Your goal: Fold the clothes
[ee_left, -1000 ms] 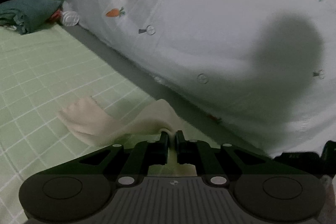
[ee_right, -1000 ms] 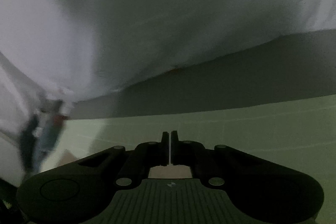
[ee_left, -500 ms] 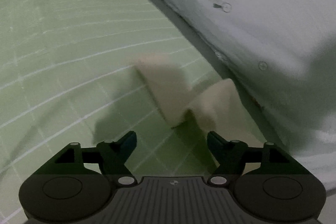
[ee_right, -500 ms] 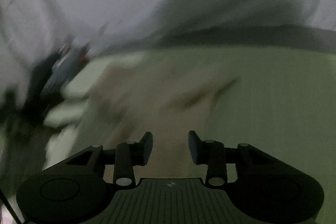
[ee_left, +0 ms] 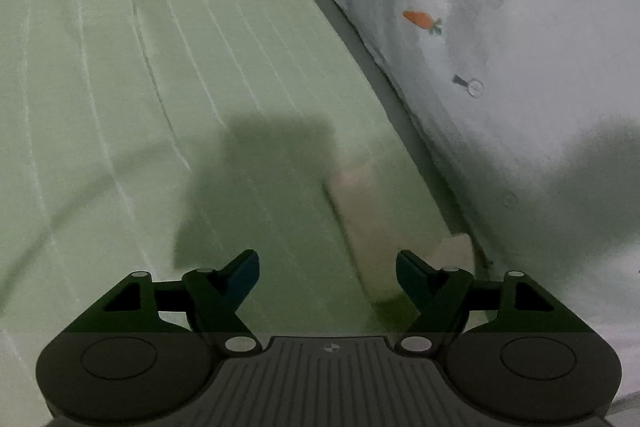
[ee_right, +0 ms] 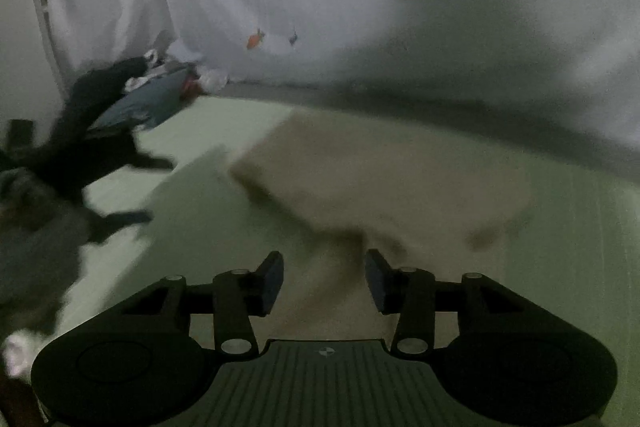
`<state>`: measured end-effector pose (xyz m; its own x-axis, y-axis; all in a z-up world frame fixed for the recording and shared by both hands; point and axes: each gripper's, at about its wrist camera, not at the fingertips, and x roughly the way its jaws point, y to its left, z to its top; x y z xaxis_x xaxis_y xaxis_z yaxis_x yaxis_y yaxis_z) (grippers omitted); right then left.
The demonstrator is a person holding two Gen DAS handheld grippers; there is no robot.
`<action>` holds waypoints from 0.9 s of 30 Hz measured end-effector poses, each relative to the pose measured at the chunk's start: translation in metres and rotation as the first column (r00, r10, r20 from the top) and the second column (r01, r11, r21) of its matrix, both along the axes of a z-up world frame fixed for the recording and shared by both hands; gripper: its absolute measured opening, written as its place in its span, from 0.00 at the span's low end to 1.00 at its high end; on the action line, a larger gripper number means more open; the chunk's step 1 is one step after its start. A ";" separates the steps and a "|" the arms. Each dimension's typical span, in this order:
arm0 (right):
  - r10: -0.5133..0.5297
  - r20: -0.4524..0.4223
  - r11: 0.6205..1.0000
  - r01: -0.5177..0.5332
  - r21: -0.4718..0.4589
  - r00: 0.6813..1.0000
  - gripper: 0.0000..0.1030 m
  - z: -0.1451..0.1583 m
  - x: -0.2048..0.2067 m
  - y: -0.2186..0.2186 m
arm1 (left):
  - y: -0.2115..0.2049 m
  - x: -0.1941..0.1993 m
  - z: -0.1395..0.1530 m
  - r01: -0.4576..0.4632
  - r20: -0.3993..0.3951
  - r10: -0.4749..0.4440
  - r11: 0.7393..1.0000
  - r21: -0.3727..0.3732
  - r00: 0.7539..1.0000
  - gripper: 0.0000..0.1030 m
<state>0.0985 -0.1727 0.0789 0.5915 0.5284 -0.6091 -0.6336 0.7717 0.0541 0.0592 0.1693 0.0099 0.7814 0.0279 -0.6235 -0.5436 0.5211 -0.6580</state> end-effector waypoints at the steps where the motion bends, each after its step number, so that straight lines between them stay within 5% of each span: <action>1: 0.010 0.026 1.000 -0.009 -0.026 1.000 0.55 -0.002 0.001 0.024 | 0.006 -0.001 -0.001 0.021 -0.008 -0.021 1.000 0.016 1.000 0.77; 6: 0.078 0.060 0.996 -0.075 -0.048 0.995 0.43 -0.016 0.004 0.118 | 0.059 -0.008 -0.021 0.092 -0.025 -0.093 0.995 -0.035 0.995 0.77; 15: 0.035 0.085 0.979 -0.017 -0.204 0.996 0.47 -0.067 0.032 0.254 | 0.133 -0.016 -0.036 0.145 -0.071 -0.146 0.989 -0.015 0.987 0.77; 16: -0.004 0.088 0.982 0.020 -0.189 0.996 0.47 -0.069 0.040 0.259 | 0.136 -0.017 -0.038 0.152 -0.076 -0.153 0.988 -0.010 0.985 0.77; 17: -0.034 0.053 0.985 0.042 -0.170 0.998 0.36 -0.068 0.046 0.259 | 0.141 -0.019 -0.039 0.161 -0.083 -0.161 0.987 -0.007 0.983 0.77; 18: -0.038 0.046 0.985 0.046 -0.165 0.998 0.12 -0.067 0.047 0.258 | 0.145 -0.021 -0.040 0.166 -0.087 -0.166 0.986 -0.010 0.982 0.77; 20: -0.097 -0.022 0.989 0.094 -0.118 0.995 0.07 -0.064 0.057 0.258 | 0.151 -0.023 -0.043 0.177 -0.073 -0.179 0.984 -0.030 0.981 0.77; 23: -0.147 0.017 0.987 0.148 -0.063 0.989 0.06 -0.043 0.066 0.256 | 0.153 -0.018 -0.044 0.186 -0.067 -0.189 0.982 -0.042 0.980 0.77; 27: -0.305 0.113 0.944 0.284 0.169 0.946 0.04 0.037 0.069 0.213 | 0.145 0.000 -0.044 0.246 -0.050 -0.248 0.968 -0.050 0.967 0.77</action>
